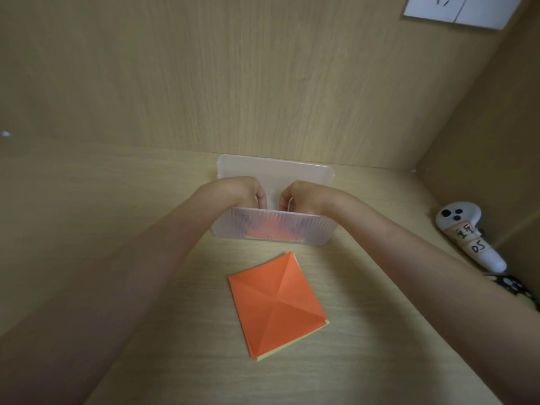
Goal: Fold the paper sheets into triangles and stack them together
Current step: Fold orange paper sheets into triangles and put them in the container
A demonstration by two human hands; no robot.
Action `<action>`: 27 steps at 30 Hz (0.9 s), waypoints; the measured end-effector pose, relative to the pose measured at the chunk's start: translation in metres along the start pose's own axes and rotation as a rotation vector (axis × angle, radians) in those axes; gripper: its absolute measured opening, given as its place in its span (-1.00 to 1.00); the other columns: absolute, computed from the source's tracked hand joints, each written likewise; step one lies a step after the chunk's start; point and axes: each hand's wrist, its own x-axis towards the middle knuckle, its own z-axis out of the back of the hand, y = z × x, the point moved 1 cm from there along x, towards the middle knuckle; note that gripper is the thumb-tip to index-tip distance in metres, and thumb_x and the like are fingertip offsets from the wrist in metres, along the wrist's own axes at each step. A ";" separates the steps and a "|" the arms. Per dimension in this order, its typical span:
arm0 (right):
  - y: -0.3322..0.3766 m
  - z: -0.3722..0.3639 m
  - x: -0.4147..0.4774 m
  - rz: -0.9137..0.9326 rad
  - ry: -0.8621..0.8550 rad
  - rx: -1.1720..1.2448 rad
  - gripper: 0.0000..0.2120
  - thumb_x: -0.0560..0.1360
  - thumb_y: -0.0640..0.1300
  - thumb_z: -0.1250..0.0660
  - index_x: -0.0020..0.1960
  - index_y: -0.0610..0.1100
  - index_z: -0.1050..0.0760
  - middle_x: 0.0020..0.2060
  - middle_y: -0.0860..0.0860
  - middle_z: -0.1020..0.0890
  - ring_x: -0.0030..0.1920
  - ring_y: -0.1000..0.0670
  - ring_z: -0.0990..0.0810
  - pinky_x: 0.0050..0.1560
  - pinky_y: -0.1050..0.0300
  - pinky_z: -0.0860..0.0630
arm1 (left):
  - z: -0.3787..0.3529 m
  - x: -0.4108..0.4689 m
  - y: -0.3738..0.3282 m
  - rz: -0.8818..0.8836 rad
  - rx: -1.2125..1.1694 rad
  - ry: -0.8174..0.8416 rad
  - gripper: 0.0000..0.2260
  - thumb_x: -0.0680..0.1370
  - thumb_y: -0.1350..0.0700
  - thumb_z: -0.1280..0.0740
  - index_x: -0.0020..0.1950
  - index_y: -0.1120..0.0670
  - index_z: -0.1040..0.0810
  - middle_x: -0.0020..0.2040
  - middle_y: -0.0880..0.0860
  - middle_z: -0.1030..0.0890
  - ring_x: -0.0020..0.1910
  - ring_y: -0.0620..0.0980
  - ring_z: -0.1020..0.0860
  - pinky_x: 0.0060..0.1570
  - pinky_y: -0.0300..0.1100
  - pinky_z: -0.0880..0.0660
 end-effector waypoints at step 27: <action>0.003 0.008 0.011 0.052 0.045 0.029 -0.82 0.36 -0.38 -0.38 -0.06 -0.23 -0.61 -0.45 0.06 -0.54 -0.53 0.21 -0.47 -0.51 0.42 -0.38 | -0.001 0.002 -0.001 -0.143 0.069 0.076 -0.79 0.48 0.32 -0.29 -0.02 0.07 -0.62 -0.29 -0.10 -0.54 -0.19 -0.09 -0.49 -0.28 -0.29 -0.38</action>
